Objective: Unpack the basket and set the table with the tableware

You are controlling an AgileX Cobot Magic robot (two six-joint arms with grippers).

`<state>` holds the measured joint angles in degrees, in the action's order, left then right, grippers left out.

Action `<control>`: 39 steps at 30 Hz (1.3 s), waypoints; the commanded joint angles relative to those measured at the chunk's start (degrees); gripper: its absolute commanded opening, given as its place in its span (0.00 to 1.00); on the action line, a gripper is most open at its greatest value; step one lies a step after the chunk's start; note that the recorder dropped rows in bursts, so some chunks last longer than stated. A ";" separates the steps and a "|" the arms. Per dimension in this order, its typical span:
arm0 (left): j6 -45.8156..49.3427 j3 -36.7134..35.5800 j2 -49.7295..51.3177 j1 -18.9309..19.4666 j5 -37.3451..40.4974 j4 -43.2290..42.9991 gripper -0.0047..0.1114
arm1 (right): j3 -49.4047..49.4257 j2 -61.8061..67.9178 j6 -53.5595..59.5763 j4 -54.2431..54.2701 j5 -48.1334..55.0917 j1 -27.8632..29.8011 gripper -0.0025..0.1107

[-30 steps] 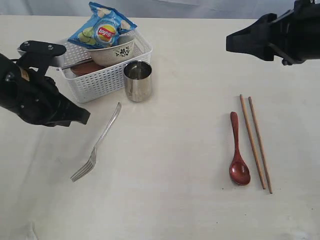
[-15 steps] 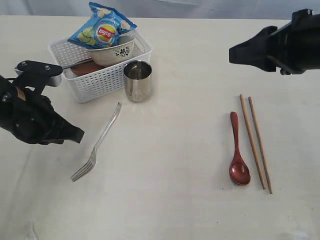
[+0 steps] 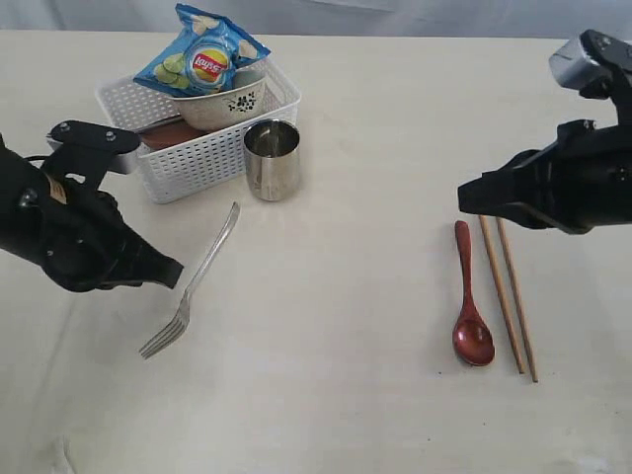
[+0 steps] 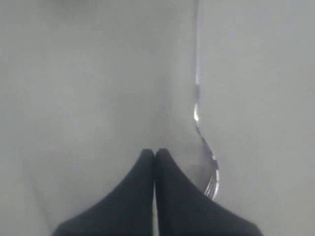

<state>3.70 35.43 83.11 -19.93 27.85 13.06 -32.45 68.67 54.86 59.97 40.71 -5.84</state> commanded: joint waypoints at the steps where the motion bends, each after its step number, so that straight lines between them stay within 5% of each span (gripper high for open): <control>1: 0.21 -0.40 0.73 -2.27 0.12 0.75 0.04 | 1.47 -0.11 0.59 -0.45 0.14 0.31 0.02; 19: -0.53 -0.29 7.45 -9.31 -4.30 2.01 0.04 | 1.84 -0.11 0.97 -0.45 -0.08 0.31 0.02; 30: -0.68 -0.29 7.45 -9.59 -5.07 4.32 0.04 | 1.84 -0.11 1.36 -0.07 -0.08 0.31 0.02; 39: -0.68 -0.29 7.45 -15.96 -7.27 4.33 0.04 | 1.84 -0.11 1.63 0.14 0.05 0.31 0.02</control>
<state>3.44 35.43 90.60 -34.27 21.73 16.58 -30.82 68.67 55.75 59.97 40.71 -5.84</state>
